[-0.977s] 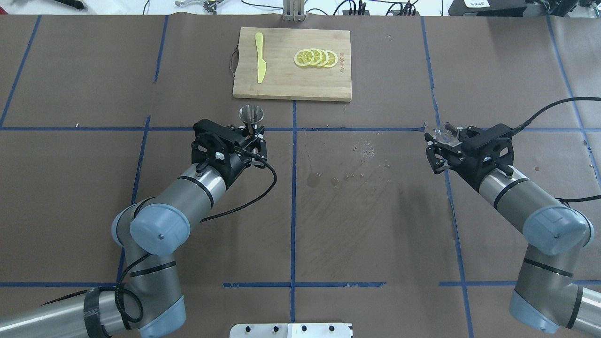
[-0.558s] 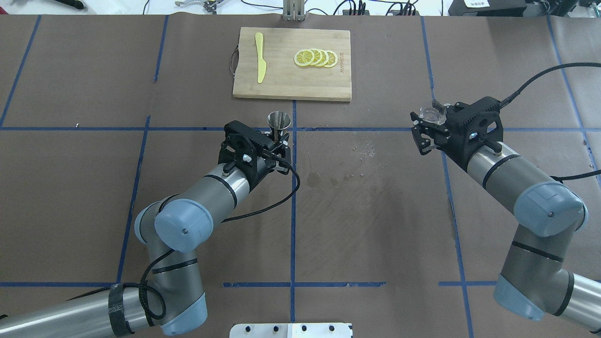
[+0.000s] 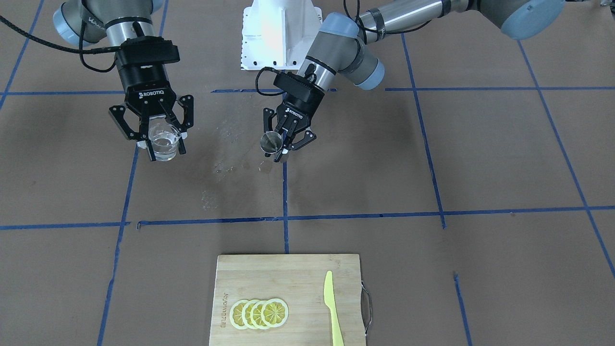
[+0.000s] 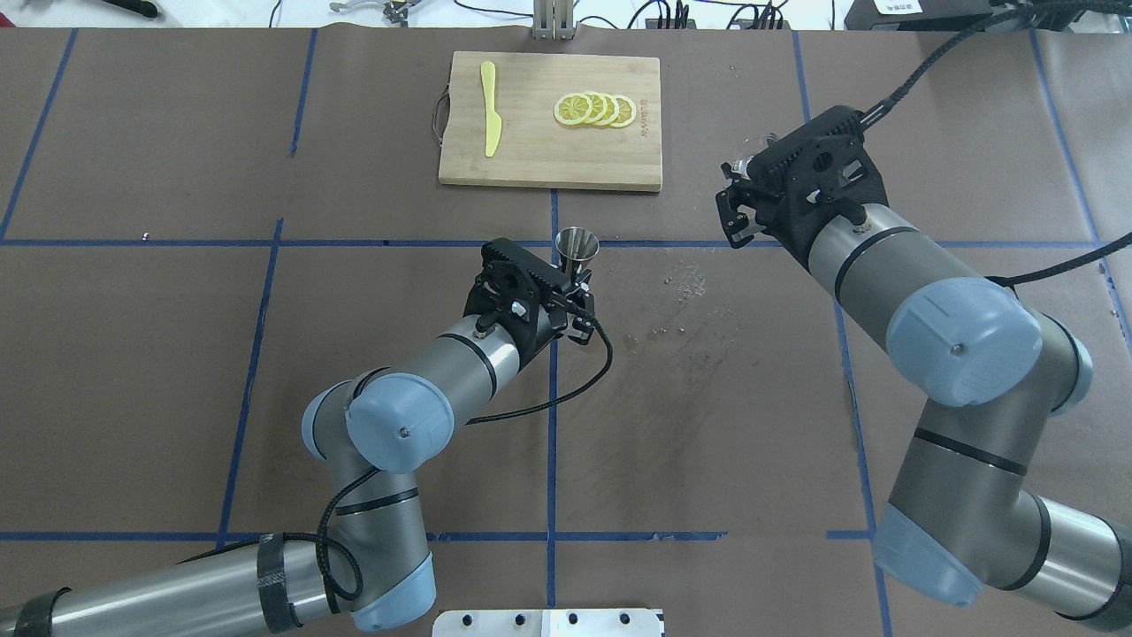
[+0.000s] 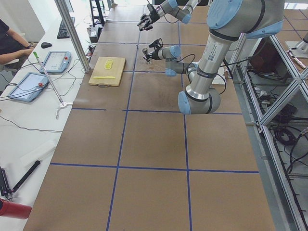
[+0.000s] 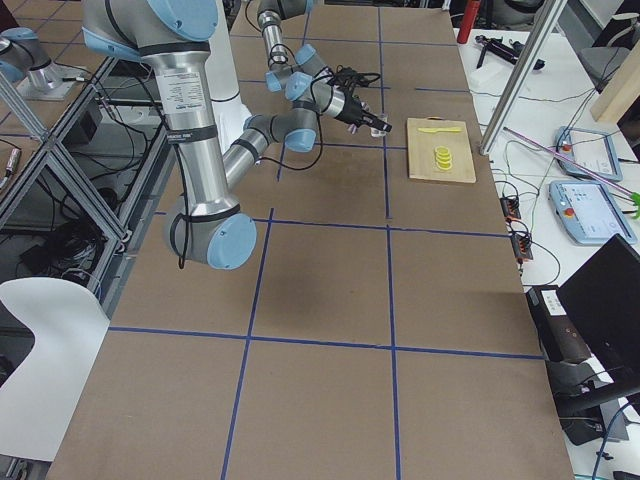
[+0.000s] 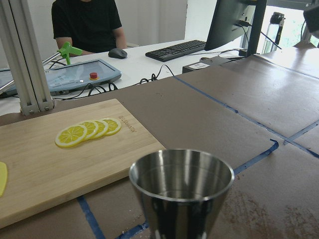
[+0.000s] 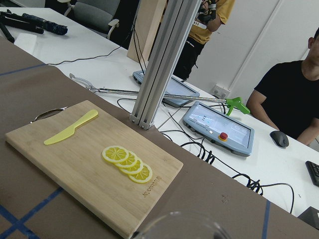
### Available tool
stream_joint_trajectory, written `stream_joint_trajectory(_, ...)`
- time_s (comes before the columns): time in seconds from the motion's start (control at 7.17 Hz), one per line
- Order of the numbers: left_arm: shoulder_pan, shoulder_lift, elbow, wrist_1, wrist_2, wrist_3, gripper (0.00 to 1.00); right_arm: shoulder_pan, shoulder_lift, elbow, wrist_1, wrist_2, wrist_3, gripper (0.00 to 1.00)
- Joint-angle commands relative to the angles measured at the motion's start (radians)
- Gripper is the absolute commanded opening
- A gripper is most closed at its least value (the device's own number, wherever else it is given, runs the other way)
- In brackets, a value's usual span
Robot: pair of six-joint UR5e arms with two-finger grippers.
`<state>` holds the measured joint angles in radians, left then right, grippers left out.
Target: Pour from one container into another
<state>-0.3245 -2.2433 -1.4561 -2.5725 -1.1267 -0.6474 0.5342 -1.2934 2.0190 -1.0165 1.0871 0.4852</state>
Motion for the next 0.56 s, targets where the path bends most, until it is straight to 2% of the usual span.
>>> stream_joint_trajectory(0.0, 0.021, -0.025, 0.017, 0.0, -0.008, 0.0, 0.0, -0.008, 0.037, 0.004, -0.092, -0.044, -0.045, 0.0)
stream_joint_trajectory(0.42, 0.021, -0.088, 0.08, -0.002, -0.01, 0.0, 0.0, -0.106, 0.043, 0.001, -0.125, -0.173, -0.065, 0.0)
